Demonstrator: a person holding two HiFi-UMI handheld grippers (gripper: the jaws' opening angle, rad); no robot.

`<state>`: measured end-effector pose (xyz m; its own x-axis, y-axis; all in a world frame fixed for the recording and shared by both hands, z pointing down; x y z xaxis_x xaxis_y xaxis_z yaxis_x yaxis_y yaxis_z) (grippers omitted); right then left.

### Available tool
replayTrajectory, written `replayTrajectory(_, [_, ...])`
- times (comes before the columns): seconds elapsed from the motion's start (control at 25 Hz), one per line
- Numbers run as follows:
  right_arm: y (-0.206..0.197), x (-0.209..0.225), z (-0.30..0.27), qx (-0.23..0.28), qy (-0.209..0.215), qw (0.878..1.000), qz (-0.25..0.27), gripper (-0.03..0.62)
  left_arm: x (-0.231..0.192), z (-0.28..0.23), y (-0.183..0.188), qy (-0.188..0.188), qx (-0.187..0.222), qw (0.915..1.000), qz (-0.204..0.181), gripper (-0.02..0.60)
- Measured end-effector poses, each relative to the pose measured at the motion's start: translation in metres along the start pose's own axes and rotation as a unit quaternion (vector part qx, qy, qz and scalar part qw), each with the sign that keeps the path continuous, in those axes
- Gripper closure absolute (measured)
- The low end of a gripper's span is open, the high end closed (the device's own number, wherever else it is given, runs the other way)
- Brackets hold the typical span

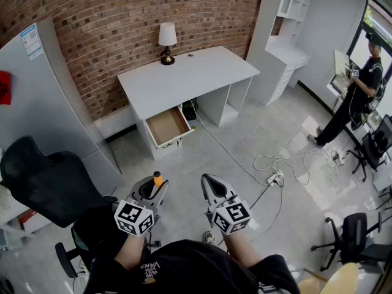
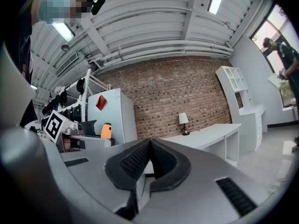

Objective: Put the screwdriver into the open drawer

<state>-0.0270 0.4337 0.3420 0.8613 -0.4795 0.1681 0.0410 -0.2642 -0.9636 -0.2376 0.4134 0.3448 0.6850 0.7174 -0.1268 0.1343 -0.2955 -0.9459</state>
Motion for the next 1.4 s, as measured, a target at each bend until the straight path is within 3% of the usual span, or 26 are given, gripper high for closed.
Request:
replayTrajectory(0.4, [-0.012, -0.018, -0.01, 0.006, -0.02, 1.0, -0.02, 0.6, -0.017, 0.011, -0.018, -0.016, -0.003, 0.9998, 0.006, 0.46])
replayTrajectory(0.64, [-0.015, -0.007, -0.021, -0.005, -0.025, 0.999, -0.026, 0.6, -0.024, -0.003, -0.022, -0.022, -0.011, 0.9996, 0.015, 0.46])
replayTrajectory(0.88, [-0.014, 0.029, -0.046, -0.013, -0.017, 0.999, -0.024, 0.6, -0.039, -0.041, -0.019, -0.015, -0.017, 0.9996, 0.017, 0.46])
replayTrajectory(1.4, [0.01, 0.15, -0.096, -0.028, 0.024, 0.999, -0.02, 0.6, -0.05, -0.157, 0.02, 0.022, -0.018, 0.9991, 0.032, 0.46])
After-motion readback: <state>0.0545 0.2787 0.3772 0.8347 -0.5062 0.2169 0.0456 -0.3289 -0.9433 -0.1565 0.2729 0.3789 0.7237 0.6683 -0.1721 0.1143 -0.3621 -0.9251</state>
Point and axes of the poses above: the fingertips, and each gripper's own axes: z backward along the fingers, x to its right, y out of its top, the point moved 7 cm from there along z, backward along the fingers, and after that the axes turned 10 degrees about -x, right-handed, at the moved point
